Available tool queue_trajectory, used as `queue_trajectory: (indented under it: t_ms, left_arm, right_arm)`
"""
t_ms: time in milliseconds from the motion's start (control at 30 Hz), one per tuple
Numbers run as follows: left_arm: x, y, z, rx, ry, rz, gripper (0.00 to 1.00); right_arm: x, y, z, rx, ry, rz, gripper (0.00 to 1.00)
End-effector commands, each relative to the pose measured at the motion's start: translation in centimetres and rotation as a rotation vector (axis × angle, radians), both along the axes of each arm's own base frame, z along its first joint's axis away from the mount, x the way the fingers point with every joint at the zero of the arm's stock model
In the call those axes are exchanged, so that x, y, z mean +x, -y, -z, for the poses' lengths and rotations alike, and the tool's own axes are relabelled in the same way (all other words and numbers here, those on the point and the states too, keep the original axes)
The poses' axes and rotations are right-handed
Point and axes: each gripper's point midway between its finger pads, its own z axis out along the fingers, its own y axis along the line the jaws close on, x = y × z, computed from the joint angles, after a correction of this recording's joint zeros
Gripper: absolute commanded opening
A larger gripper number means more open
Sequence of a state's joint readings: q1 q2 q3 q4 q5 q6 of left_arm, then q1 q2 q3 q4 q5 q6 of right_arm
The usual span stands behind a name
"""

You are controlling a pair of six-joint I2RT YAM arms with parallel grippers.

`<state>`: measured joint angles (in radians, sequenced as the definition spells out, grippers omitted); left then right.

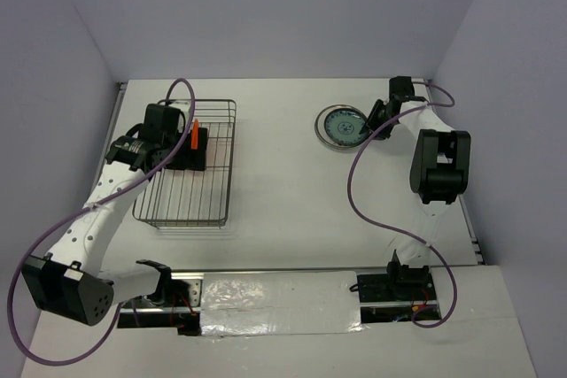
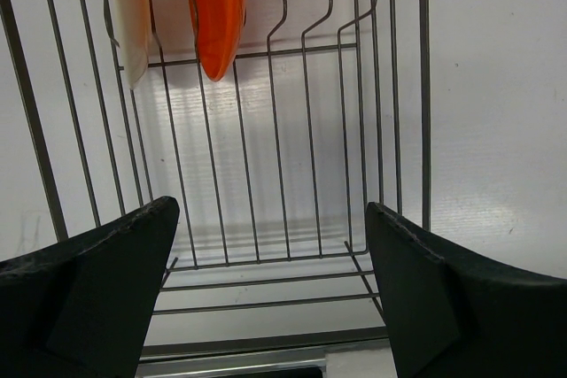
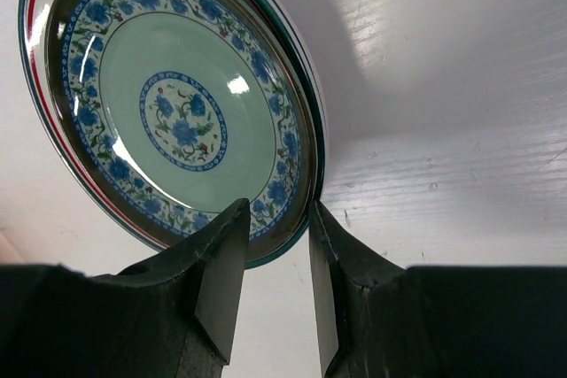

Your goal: Unload the plates from the dish rack

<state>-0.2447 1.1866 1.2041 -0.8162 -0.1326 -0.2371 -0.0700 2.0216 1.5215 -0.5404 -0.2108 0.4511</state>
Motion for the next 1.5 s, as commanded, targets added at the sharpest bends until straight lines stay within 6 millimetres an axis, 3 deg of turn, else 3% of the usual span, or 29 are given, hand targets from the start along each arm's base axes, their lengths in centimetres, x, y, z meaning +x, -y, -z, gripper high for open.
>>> queue_trajectory:
  t_ms: [0,200,567,867,1167,1233,1467]
  left_arm:
    - [0.0,-0.2,-0.7,-0.001,0.028,0.007,1.00]
    - [0.0,-0.2,-0.6,-0.001,0.026,0.007,0.99]
    - [-0.1,-0.3,-0.1,0.005,0.014,0.012,1.00]
    - [0.1,-0.4,-0.4,0.008,0.019,0.007,1.00]
    - [0.2,-0.6,-1.1,0.017,0.032,-0.001,0.99]
    - [0.2,-0.8,-1.0,0.022,0.030,-0.002,0.99]
    - [0.2,-0.8,-0.9,0.025,0.027,-0.002,0.99]
  right_arm:
    - [0.9,-0.1,-2.1,0.014,0.062,-0.003,0.41]
    - [1.1,-0.2,-2.3,0.022,0.070,-0.001,0.40]
    - [0.4,-0.3,0.3,0.015,0.020,0.014,0.41]
    - [0.1,-0.5,1.2,0.014,0.012,0.011,0.42]
    - [0.7,-0.7,2.3,0.019,-0.002,0.030,0.48]
    - [0.8,-0.9,2.6,0.021,-0.003,0.031,0.46]
    - [0.9,-0.5,3.3,0.006,-0.024,0.102,0.25]
